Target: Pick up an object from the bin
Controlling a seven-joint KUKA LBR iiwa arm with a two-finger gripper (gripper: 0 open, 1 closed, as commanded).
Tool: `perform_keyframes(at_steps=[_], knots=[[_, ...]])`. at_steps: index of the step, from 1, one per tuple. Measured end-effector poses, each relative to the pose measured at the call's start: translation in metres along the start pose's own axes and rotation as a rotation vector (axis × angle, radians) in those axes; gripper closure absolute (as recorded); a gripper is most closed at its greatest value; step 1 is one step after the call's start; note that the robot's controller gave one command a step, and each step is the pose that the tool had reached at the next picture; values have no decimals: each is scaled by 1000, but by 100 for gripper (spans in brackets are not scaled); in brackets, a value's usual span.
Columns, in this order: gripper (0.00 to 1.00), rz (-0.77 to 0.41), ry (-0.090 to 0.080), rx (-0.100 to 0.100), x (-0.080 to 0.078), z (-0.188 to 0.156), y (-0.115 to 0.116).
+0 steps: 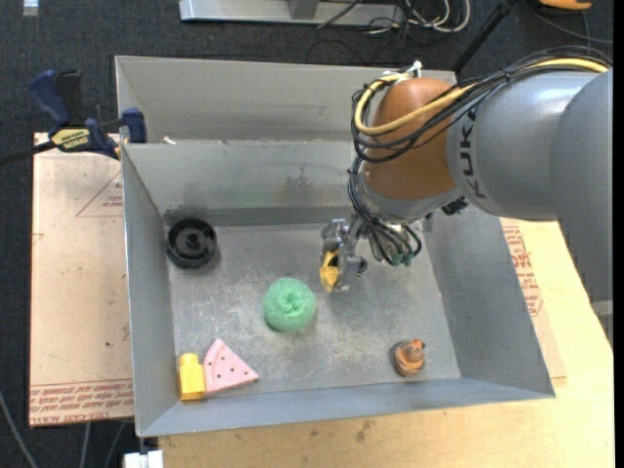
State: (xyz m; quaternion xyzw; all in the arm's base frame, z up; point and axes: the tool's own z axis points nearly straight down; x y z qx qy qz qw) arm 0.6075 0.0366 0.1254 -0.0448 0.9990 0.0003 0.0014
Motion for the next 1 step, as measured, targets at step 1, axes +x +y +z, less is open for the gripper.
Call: perform_keyframes(at_steps=[1], knots=[[100, -19, -5, 0, -15, -154, 8]])
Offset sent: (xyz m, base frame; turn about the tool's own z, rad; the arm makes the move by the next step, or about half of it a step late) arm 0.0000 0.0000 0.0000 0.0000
